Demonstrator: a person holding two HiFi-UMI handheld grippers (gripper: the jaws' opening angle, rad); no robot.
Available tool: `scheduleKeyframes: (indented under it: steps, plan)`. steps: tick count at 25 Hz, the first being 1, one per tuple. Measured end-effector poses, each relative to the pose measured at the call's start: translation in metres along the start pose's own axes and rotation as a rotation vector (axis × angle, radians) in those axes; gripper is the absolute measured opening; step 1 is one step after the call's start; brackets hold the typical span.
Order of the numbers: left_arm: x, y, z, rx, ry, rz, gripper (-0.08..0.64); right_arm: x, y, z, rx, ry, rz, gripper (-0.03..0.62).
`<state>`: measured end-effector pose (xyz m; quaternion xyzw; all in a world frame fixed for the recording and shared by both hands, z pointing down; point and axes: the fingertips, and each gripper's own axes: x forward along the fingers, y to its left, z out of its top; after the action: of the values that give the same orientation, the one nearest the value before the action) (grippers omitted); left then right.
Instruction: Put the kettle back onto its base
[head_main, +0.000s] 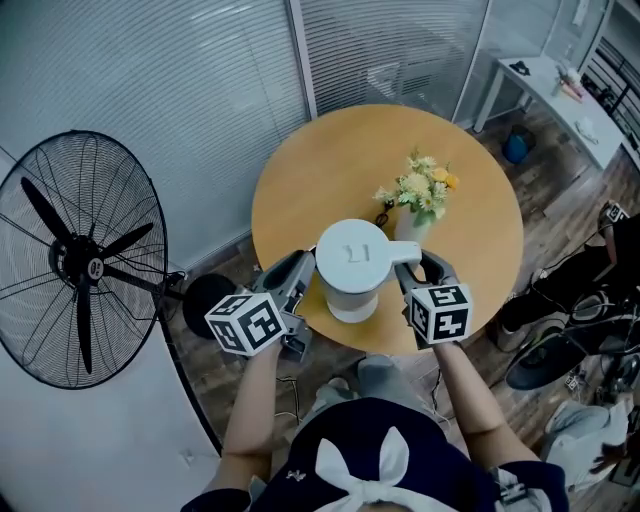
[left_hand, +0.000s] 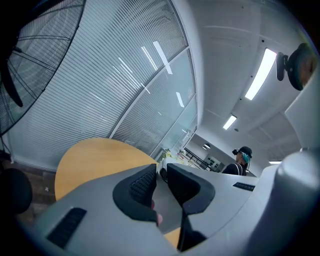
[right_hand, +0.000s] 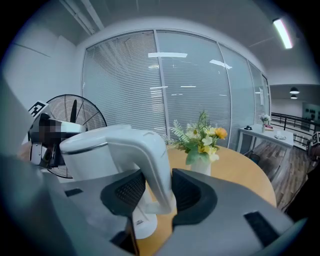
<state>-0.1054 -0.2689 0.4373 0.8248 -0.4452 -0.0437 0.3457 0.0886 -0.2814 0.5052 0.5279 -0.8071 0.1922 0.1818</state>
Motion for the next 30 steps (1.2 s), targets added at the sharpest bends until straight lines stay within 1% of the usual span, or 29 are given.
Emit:
scheduleKeyframes:
  steps: [4,14,30]
  plan:
    - [0.001,0.004,-0.005,0.008,0.008,0.018,0.084,0.002,0.000,-0.005,-0.002,0.013,0.000,0.167]
    - [0.005,0.010,-0.019,-0.003,0.029,0.035,0.084,0.005,-0.003,-0.020,0.002,0.048,0.001,0.169]
    - [0.007,0.027,-0.039,-0.006,0.059,0.085,0.078,0.015,0.000,-0.043,-0.001,0.103,0.020,0.170]
